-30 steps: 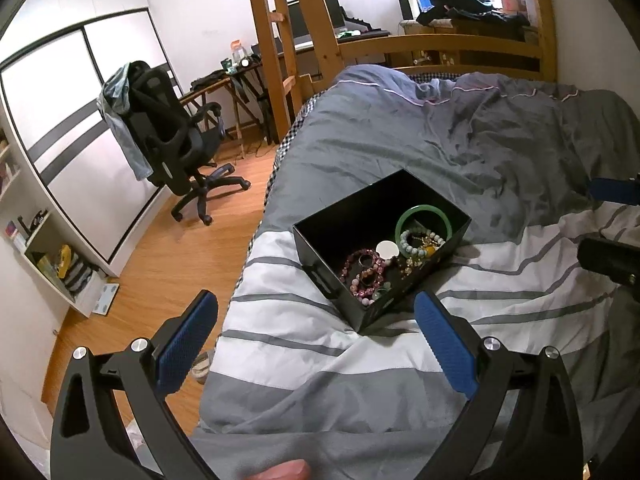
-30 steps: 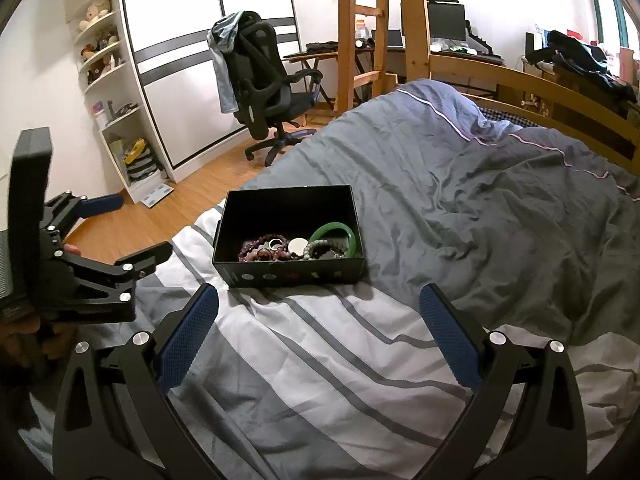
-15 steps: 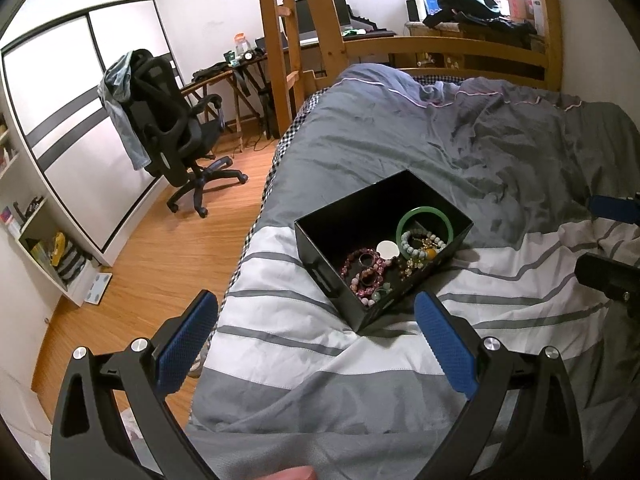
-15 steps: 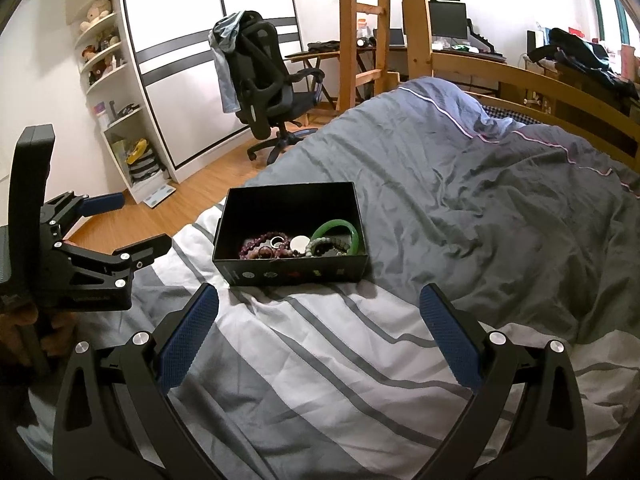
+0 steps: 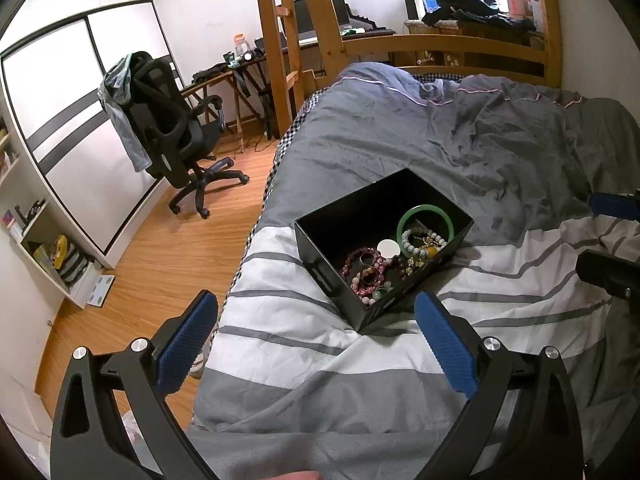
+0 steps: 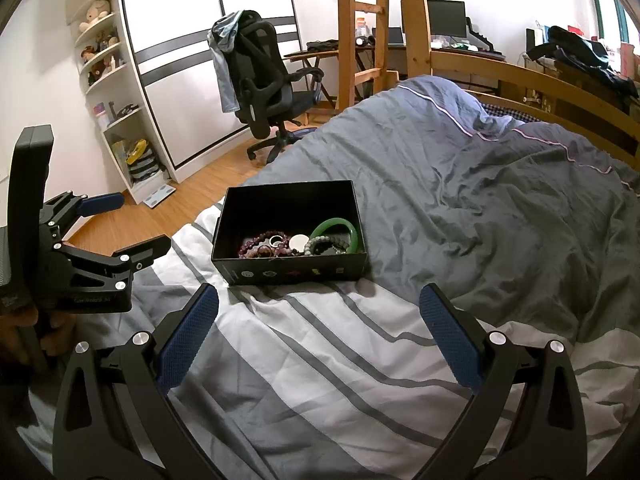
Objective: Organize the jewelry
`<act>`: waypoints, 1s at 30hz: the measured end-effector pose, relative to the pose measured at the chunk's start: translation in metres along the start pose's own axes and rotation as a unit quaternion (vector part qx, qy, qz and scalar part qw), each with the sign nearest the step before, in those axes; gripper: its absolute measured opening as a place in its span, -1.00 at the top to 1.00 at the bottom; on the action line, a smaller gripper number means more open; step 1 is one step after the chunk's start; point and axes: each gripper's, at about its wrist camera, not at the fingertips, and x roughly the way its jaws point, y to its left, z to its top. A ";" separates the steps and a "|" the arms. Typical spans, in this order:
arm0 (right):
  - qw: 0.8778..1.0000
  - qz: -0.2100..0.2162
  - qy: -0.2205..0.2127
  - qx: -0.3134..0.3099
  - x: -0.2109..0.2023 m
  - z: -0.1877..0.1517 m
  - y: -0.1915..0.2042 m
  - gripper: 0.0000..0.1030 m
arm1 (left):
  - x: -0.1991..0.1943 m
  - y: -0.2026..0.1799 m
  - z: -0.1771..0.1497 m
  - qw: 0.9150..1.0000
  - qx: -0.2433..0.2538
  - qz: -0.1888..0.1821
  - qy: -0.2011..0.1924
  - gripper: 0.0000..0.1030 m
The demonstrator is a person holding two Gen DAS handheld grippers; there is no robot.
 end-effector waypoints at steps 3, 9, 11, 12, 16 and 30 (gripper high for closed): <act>1.000 0.000 0.001 -0.003 0.001 -0.001 0.000 -0.93 | 0.000 0.000 0.000 1.000 0.000 0.000 0.000 -0.89; 1.000 0.001 0.002 0.000 0.002 -0.001 0.000 -0.93 | 0.000 0.000 0.000 1.000 0.001 0.001 0.001 -0.89; 1.000 0.000 0.001 0.000 0.001 -0.001 0.000 -0.93 | 0.001 0.000 -0.001 1.000 0.002 0.004 0.003 -0.89; 1.000 0.001 0.001 0.000 0.002 -0.001 0.000 -0.93 | 0.001 -0.001 -0.001 1.000 0.002 0.004 0.002 -0.89; 1.000 0.000 0.002 -0.001 0.002 -0.002 0.000 -0.93 | -0.001 -0.001 -0.002 1.000 0.001 0.008 0.000 -0.89; 1.000 0.001 0.003 -0.001 0.002 -0.004 0.000 -0.93 | -0.001 -0.001 -0.002 1.000 0.001 0.010 0.000 -0.89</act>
